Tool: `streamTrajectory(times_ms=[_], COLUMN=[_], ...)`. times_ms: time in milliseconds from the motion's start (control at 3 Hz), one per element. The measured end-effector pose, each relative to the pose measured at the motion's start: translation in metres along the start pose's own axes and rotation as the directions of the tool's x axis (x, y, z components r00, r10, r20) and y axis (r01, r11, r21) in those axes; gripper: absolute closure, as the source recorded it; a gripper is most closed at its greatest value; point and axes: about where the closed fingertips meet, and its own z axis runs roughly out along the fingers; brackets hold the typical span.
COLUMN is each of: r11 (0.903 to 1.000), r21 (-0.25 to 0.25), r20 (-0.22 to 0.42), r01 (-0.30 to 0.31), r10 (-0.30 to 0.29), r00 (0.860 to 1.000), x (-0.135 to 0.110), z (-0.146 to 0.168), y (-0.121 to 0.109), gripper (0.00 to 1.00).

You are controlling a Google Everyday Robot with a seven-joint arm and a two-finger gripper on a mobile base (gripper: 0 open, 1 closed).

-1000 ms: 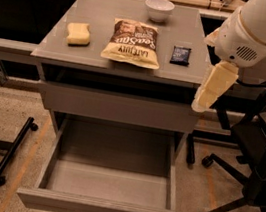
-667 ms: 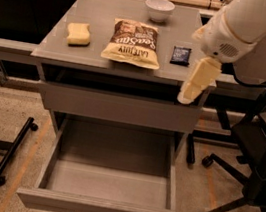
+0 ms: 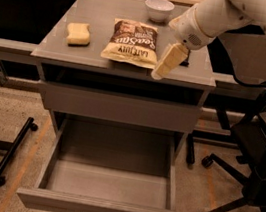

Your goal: Place brown chip bag into middle drawer

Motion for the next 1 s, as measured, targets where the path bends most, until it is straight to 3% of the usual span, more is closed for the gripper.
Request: streamTrajectory(times_ms=[333,1000], r11=[0.9997,0.9976], r21=[-0.009,-0.06], r20=[0.069,0.123], r01=[-0.023,-0.035], r10=[0.024,0.042], r00=[0.997,0.992], x=[-0.01,-0.021], z=[0.042,0.116], y=[-0.028,-0.07], gripper=[0.0,0.0])
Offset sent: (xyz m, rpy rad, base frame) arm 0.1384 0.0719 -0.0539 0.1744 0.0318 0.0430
